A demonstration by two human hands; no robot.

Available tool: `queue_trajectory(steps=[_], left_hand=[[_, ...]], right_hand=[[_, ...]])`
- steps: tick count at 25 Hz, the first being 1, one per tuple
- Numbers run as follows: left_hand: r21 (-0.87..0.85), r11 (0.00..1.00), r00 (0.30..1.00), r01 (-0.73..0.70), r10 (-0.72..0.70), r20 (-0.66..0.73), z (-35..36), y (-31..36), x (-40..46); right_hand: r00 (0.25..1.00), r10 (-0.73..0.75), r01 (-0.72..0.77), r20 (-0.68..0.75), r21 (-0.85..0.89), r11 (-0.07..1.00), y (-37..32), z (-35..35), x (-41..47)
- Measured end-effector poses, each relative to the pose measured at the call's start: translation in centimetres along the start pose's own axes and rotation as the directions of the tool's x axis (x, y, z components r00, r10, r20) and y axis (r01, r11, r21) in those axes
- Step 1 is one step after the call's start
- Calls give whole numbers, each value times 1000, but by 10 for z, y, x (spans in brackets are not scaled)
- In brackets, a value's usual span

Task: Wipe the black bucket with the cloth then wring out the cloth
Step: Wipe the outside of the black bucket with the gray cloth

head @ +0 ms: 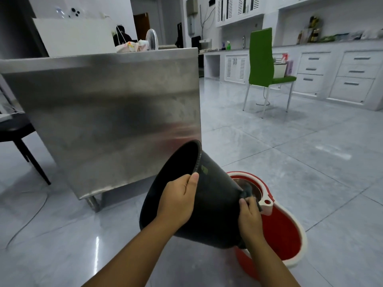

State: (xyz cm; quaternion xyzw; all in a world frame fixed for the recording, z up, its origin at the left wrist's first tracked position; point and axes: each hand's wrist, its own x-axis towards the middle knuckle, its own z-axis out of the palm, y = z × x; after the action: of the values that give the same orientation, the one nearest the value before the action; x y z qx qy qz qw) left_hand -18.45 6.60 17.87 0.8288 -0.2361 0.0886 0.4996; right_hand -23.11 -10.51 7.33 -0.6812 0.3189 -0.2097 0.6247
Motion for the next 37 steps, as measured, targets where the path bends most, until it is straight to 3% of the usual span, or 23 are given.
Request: queue_trajectory(steps=[2, 5, 7, 11, 13, 16, 19, 20, 22, 23, 25, 27, 30, 33, 35, 37], left_hand=[[-12, 1000, 1000, -25, 25, 13, 1, -1, -1], [-37, 999, 998, -13, 15, 55, -2, -11, 3], [-34, 998, 992, -46, 50, 115, -8, -11, 10], [1, 993, 946, -118, 112, 305, -21, 6, 25], [-51, 999, 927, 2, 17, 375, -19, 20, 36], [-115, 920, 885, 374, -317, 340, -17, 41, 62], [65, 834, 756, 548, -527, 389, -18, 56, 79], [101, 845, 775, 526, -524, 354, -16, 53, 81], [102, 916, 886, 389, -402, 229, -10, 47, 87], [66, 922, 900, 382, -388, 198, -9, 40, 90], [-40, 875, 853, 483, -460, 245, -9, 27, 95], [-15, 837, 810, 547, -524, 261, -9, 19, 93], [11, 843, 840, 538, -537, 77, -3, 0, 85], [55, 916, 909, 398, -386, -159, 1, -10, 63], [37, 940, 925, 340, -327, -196, 2, -10, 45], [17, 958, 937, 287, -277, -212, 2, -11, 30]], right_hand=[[981, 162, -150, -107, 111, 982, 1, -3, 1], [858, 508, -435, -74, 421, 796, 11, -7, 8], [830, 558, -457, -1, 572, 681, 16, -10, 8], [830, 553, -367, 79, 823, 434, 21, -4, -13], [840, 534, -341, 95, 857, 385, 23, 0, -22], [843, 530, -340, 93, 855, 391, 23, 1, -31], [843, 533, -357, 71, 815, 457, 18, -2, -39], [846, 531, -351, 46, 798, 491, 20, -1, -39], [863, 505, -321, -15, 756, 571, 21, 2, -38], [873, 485, -301, -54, 723, 621, 20, 4, -39], [896, 422, -228, -136, 675, 702, 16, 8, -39], [920, 326, -143, -216, 589, 796, 15, 4, -41], [957, 129, -16, -258, 398, 917, 17, 8, -46], [931, -163, 214, -328, 128, 968, 21, 24, -52], [879, -377, 358, -292, -118, 926, 34, 30, -48], [843, -512, 473, -163, -227, 851, 38, 36, -50]])
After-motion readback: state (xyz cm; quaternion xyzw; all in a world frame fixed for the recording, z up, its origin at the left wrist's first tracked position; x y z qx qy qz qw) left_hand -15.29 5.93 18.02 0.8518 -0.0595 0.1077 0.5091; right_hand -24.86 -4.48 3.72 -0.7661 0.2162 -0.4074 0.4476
